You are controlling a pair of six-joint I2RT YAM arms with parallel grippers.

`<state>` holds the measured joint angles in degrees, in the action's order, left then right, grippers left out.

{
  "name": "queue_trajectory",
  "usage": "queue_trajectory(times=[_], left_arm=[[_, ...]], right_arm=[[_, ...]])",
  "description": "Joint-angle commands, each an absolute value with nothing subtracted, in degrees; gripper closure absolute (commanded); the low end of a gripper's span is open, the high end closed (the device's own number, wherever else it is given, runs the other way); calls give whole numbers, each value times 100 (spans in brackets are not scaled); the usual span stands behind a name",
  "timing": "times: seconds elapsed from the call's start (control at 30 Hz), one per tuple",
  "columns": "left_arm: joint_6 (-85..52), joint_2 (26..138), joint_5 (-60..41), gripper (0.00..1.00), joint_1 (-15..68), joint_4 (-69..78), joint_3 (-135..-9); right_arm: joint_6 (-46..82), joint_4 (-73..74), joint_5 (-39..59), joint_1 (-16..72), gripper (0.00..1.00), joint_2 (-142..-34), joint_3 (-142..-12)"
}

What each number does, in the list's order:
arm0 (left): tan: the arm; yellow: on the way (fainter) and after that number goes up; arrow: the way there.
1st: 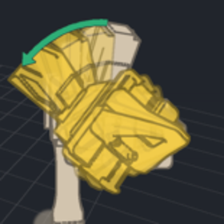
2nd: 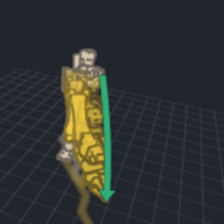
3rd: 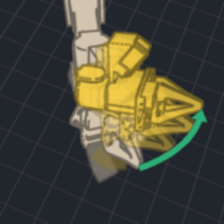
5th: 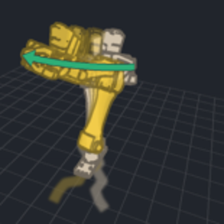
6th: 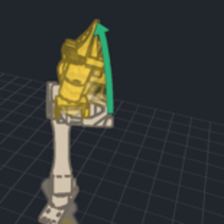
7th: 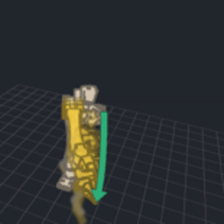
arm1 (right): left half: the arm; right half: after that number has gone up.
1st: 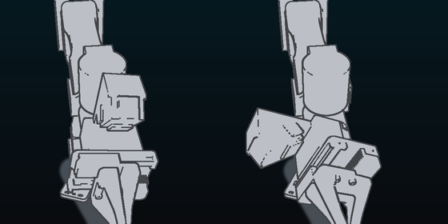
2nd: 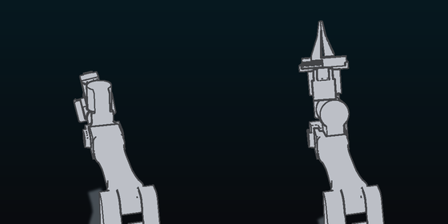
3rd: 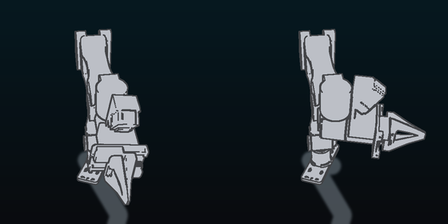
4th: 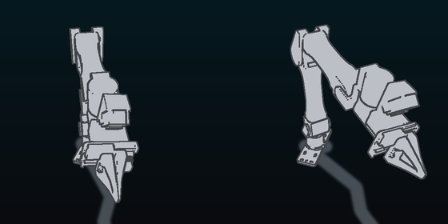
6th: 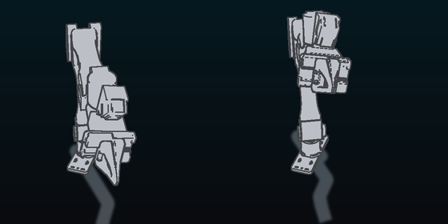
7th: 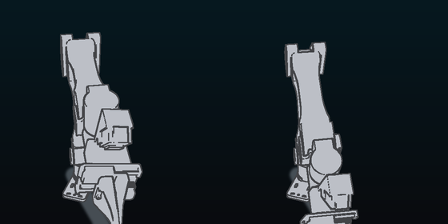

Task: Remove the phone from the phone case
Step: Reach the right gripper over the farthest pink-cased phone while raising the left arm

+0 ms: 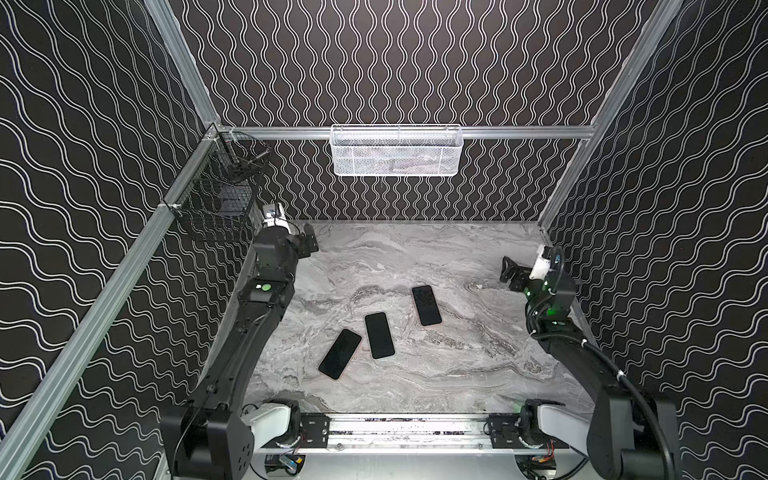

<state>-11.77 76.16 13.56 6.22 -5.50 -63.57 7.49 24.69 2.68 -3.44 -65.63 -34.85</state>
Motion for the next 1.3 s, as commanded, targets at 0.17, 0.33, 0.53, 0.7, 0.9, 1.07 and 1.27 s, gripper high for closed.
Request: queue_trajectory(times=[0.17,0.33,0.53,0.7,0.9,1.07,1.27], left_arm=[[-990,8122,252,1,615,-2201,-7326],[-801,8455,-55,1,615,-2010,-7303],[-848,8439,5,1,624,-1853,-6895],[-870,8427,103,1,619,-1781,-6847],[-975,8488,-3,1,623,-1758,-6832],[-1082,8533,325,1,624,-1804,-6857],[-1114,8574,197,1,624,-1898,-6940]], right_arm=[[659,-437,470,372,1,-6081,-4970],[655,-1205,707,1285,1,-6301,-5545],[1055,-1649,-65,2601,1,-6994,-5824],[1492,-2137,-50,3060,1,-7868,-6100],[1854,-2182,-126,3328,1,-8655,-6199],[1951,-2283,-588,3578,2,-9280,-6285],[2064,-2293,-563,3713,2,-9690,-6314]])
